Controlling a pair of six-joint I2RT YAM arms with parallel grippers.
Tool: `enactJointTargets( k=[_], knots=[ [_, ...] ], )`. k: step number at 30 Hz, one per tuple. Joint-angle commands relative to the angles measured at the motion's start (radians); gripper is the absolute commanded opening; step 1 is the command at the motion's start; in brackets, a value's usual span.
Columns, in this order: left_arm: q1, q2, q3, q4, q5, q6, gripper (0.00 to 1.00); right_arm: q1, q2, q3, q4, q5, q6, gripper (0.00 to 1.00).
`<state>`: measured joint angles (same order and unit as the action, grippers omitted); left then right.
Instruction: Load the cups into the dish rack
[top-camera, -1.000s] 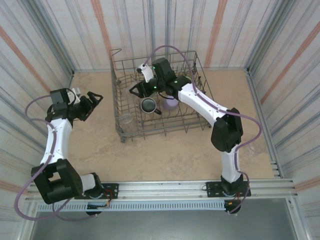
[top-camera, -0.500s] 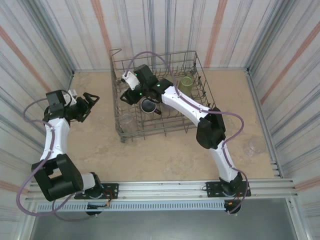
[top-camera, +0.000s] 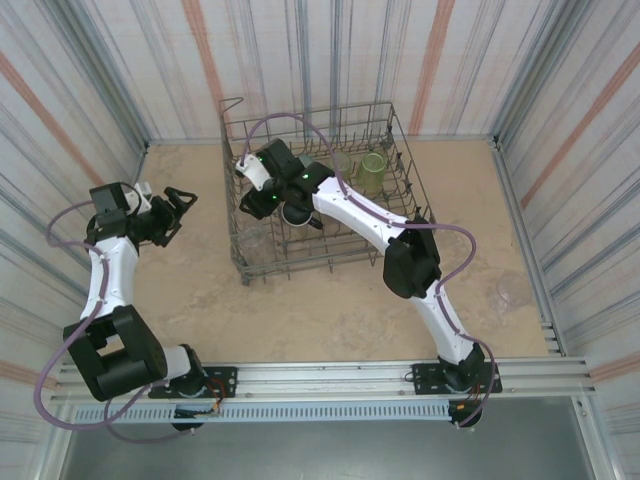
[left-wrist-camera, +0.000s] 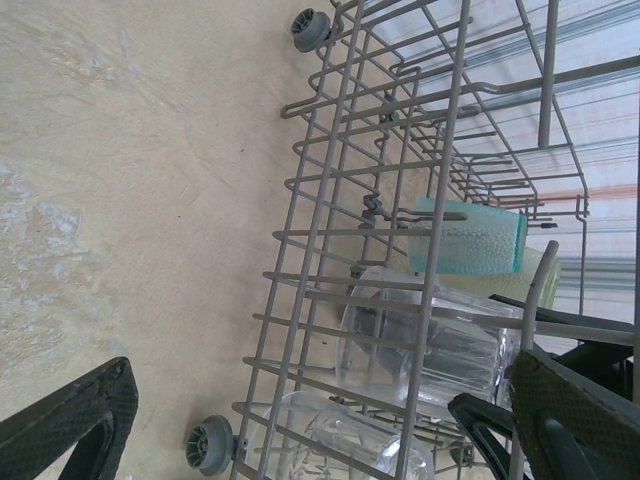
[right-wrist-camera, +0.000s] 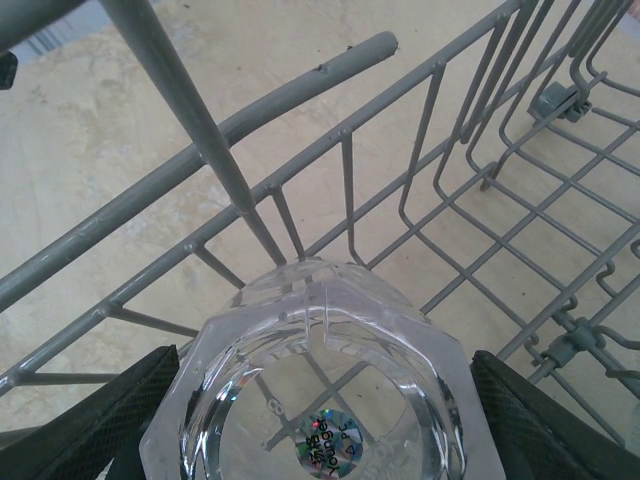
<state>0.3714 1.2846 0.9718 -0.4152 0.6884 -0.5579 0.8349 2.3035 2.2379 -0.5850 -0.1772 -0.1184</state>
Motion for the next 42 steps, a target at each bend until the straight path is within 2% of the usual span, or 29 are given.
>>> enactJointTargets(
  k=[1, 11, 17, 25, 31, 40, 42],
  knots=[
    [0.015, -0.011, -0.014, 0.012, 0.034, -0.017, 0.99, 0.012, 0.026, 0.036, -0.037, 0.027, -0.034, 0.28],
    [0.023, -0.007, -0.024, 0.031, 0.057, -0.034, 0.99, 0.03, 0.071, 0.048, -0.067, 0.07, -0.052, 0.31],
    [0.024, -0.007, -0.031, 0.036, 0.063, -0.04, 0.99, 0.049, 0.138, 0.121, -0.129, 0.126, -0.069, 0.35],
    [0.024, -0.009, -0.038, 0.044, 0.071, -0.046, 0.99, 0.061, 0.148, 0.13, -0.134, 0.172, -0.057, 0.5],
    [0.025, -0.013, -0.043, 0.048, 0.076, -0.049, 0.99, 0.061, 0.134, 0.13, -0.122, 0.149, -0.026, 0.69],
    [0.024, -0.014, -0.047, 0.052, 0.081, -0.053, 0.99, 0.065, 0.113, 0.129, -0.12, 0.067, 0.016, 0.68],
    [0.024, -0.014, -0.047, 0.052, 0.083, -0.053, 0.99, 0.072, 0.115, 0.129, -0.136, 0.089, -0.003, 0.63]
  ],
)
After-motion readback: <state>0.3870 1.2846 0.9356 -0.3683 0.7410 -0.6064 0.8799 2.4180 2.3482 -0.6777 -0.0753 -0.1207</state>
